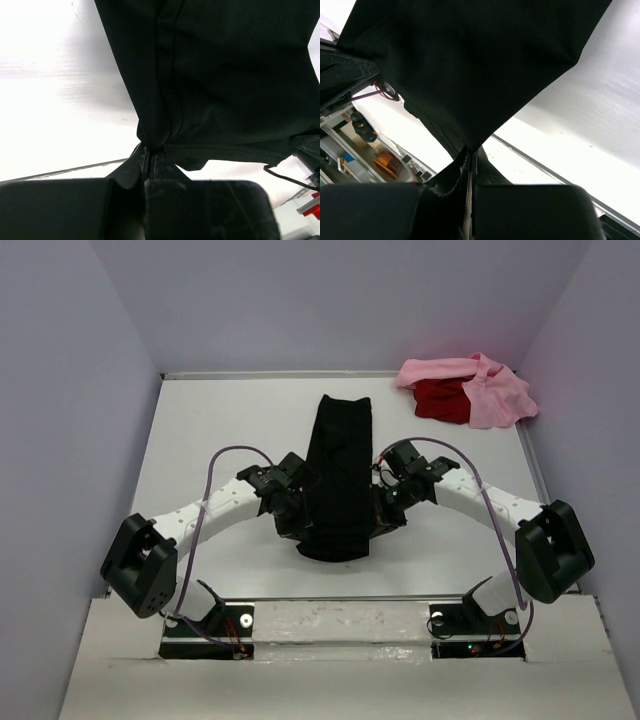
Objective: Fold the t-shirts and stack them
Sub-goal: Fold the tshirt
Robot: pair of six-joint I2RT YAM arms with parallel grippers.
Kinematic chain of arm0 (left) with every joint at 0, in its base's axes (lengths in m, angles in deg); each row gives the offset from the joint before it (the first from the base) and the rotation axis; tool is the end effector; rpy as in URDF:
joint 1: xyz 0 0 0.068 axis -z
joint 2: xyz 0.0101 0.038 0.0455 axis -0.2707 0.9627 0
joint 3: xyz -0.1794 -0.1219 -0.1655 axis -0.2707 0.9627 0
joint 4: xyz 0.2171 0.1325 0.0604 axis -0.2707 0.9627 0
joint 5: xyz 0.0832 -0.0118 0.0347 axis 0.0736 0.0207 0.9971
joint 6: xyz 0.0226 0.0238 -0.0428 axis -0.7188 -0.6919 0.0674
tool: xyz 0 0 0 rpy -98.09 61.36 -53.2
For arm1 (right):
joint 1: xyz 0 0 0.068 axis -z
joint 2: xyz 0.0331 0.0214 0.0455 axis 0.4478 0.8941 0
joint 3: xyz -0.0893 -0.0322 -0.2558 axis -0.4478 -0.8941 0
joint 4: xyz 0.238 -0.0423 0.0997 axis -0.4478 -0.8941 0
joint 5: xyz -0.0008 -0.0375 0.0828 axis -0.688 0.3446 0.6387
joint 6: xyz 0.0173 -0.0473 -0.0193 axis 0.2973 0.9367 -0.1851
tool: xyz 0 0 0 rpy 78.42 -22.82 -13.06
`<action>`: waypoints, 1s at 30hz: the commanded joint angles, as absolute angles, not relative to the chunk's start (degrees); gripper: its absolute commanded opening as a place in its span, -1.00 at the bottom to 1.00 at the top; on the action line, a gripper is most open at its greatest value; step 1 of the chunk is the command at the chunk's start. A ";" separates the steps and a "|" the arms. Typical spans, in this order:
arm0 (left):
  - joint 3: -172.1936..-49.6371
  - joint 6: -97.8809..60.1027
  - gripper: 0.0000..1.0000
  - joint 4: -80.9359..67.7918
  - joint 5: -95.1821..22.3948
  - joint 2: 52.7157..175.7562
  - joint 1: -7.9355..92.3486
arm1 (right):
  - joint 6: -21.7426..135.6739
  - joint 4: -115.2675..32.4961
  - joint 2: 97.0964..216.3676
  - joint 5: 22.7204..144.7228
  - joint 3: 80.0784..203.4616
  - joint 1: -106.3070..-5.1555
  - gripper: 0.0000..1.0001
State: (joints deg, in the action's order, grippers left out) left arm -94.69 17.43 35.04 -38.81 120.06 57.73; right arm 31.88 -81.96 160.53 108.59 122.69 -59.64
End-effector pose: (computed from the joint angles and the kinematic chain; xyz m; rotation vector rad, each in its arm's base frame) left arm 0.1986 -0.1879 0.2254 -0.0878 2.8893 -0.6476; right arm 0.2218 0.1671 0.2156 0.1855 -2.9592 -1.0156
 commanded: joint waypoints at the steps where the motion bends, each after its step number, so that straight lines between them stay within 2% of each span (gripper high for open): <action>1: -97.54 16.11 -0.99 37.72 -37.36 119.95 57.02 | 33.46 -82.89 160.90 109.04 125.46 -58.60 -1.00; 7: -100.18 14.01 -1.00 37.28 -36.48 123.20 54.65 | 35.65 -82.54 164.59 108.95 128.27 -55.87 -1.00; 21: -118.10 6.98 -1.00 40.09 -33.58 136.03 45.86 | 39.17 -84.47 174.96 110.09 143.65 -49.02 -1.00; 30: -117.94 4.69 -1.00 38.08 -35.25 139.46 43.31 | 39.87 -83.16 180.76 109.48 146.73 -47.43 -1.00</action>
